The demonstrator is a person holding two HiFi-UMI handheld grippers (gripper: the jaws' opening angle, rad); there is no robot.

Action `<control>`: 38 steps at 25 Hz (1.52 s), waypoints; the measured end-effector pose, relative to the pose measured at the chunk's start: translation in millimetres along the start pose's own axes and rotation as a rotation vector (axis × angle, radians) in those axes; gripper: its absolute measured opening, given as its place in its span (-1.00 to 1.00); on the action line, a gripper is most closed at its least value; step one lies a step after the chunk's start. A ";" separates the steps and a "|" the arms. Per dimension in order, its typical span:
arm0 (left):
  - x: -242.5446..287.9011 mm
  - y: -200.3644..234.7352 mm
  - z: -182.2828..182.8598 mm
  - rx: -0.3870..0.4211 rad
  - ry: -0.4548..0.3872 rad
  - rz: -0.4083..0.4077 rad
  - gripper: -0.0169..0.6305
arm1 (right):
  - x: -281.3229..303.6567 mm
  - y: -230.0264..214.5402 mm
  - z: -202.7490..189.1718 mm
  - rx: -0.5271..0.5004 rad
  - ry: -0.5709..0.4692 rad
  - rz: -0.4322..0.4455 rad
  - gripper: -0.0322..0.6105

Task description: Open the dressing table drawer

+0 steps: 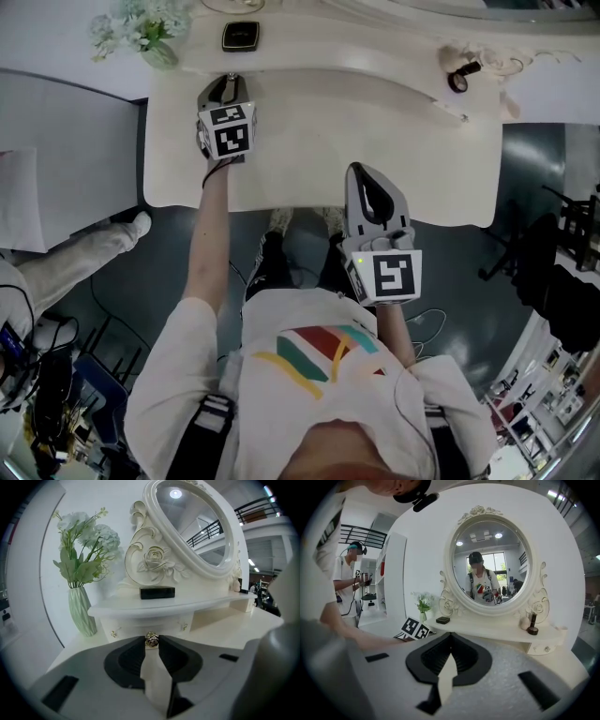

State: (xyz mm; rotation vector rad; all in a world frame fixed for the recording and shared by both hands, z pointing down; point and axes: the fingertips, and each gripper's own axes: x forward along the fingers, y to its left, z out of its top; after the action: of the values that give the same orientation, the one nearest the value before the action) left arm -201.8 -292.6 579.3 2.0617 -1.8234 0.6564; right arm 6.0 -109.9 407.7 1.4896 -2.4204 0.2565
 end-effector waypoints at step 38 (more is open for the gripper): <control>-36.4 -6.3 -22.8 0.006 0.042 -0.022 -0.68 | -19.8 16.1 15.2 -0.051 -0.030 0.038 -0.90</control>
State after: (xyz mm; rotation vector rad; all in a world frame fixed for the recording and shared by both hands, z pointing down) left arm -201.6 -249.3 579.8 2.0529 -1.7755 0.6943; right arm -2.3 -90.5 386.7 1.4366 -2.4618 0.1800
